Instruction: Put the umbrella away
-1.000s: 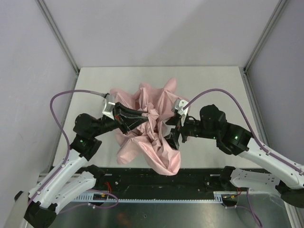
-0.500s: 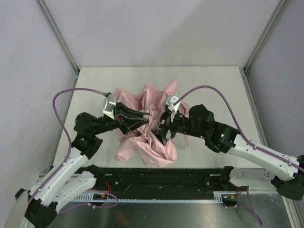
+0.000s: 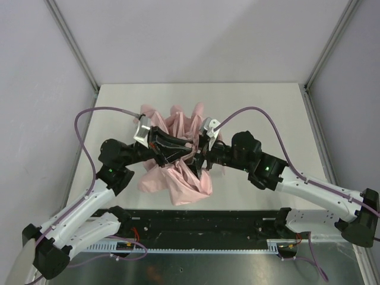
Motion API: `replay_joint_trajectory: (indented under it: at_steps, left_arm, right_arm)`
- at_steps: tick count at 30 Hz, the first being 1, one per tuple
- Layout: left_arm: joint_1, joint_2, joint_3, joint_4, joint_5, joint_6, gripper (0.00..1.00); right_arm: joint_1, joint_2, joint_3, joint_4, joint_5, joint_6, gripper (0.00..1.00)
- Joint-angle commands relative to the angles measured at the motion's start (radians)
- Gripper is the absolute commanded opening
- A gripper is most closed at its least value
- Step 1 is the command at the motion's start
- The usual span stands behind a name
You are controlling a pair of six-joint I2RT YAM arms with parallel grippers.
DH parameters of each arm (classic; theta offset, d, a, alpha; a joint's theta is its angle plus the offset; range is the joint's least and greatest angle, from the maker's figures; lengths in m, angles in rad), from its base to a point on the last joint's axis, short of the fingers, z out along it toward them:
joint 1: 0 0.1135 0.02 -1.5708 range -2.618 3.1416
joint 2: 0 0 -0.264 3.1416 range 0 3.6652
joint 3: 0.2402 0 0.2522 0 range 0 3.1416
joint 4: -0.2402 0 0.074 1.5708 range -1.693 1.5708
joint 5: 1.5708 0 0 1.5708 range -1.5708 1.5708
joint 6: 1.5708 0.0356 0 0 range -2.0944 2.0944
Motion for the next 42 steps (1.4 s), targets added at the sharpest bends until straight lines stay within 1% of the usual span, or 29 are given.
replay_joint_trajectory:
  at_steps: [1,4,6,8,10,12,14,17,20,24,26,30,31,32,34,35,36,38,39,40,42]
  left_arm:
    - [-0.071,0.016,0.067,0.160,0.039,-0.079,0.00]
    - [-0.093,0.032,0.066,0.187,0.037,-0.082,0.00]
    - [-0.104,0.042,0.064,0.201,0.031,-0.083,0.00]
    - [-0.110,0.049,0.063,0.214,0.028,-0.086,0.00]
    - [-0.115,0.054,0.066,0.227,0.026,-0.090,0.00]
    - [-0.120,0.058,0.068,0.239,0.028,-0.093,0.00]
    - [-0.127,0.061,0.070,0.249,0.027,-0.096,0.00]
    - [-0.136,0.066,0.069,0.262,0.024,-0.104,0.00]
    - [-0.143,0.068,0.068,0.271,0.019,-0.109,0.00]
    - [-0.151,0.068,0.067,0.278,0.012,-0.113,0.00]
    - [-0.156,0.072,0.069,0.280,0.009,-0.113,0.00]
    - [-0.158,0.077,0.074,0.281,-0.015,-0.120,0.00]
    - [-0.159,0.079,0.076,0.280,-0.026,-0.120,0.04]
    - [-0.157,0.079,0.076,0.279,-0.038,-0.120,0.13]
    - [-0.151,0.076,0.078,0.267,-0.071,-0.118,0.41]
    - [-0.145,0.074,0.080,0.259,-0.084,-0.117,0.53]
    - [-0.138,0.073,0.085,0.245,-0.095,-0.112,0.61]
    - [-0.115,0.072,0.105,0.200,-0.105,-0.103,0.84]
    - [-0.101,0.070,0.118,0.168,-0.113,-0.099,0.92]
    - [-0.084,0.067,0.132,0.137,-0.121,-0.095,0.96]
    - [-0.046,0.058,0.164,0.072,-0.137,-0.081,0.99]
  right_arm:
    - [-0.004,0.042,-0.036,0.263,-0.060,-0.026,0.99]
    - [-0.006,0.029,-0.090,0.390,-0.089,-0.022,0.99]
    - [-0.008,0.028,-0.104,0.446,-0.111,-0.008,0.98]
    - [-0.010,0.030,-0.111,0.479,-0.130,0.011,0.95]
    - [-0.016,0.031,-0.119,0.507,-0.158,0.030,0.90]
    - [-0.027,0.034,-0.123,0.528,-0.190,0.059,0.81]
    - [-0.041,0.034,-0.124,0.546,-0.212,0.091,0.68]
    - [-0.055,0.029,-0.124,0.572,-0.233,0.135,0.54]
    - [-0.058,0.019,-0.124,0.578,-0.250,0.160,0.37]
    - [-0.056,0.001,-0.125,0.562,-0.271,0.175,0.07]
    - [-0.054,-0.009,-0.124,0.542,-0.275,0.175,0.02]
    - [-0.051,-0.034,-0.127,0.472,-0.243,0.166,0.00]
    - [-0.051,-0.043,-0.130,0.449,-0.221,0.164,0.00]
    - [-0.051,-0.052,-0.133,0.422,-0.189,0.163,0.00]
    - [-0.052,-0.072,-0.142,0.368,-0.128,0.159,0.00]
    - [-0.055,-0.083,-0.149,0.347,-0.097,0.162,0.00]
    - [-0.061,-0.093,-0.159,0.331,-0.074,0.165,0.00]
    - [-0.068,-0.109,-0.172,0.296,-0.041,0.167,0.00]
    - [-0.070,-0.119,-0.180,0.281,-0.026,0.168,0.00]
    - [-0.072,-0.127,-0.188,0.268,-0.013,0.167,0.00]
    - [-0.077,-0.143,-0.201,0.246,0.026,0.166,0.00]
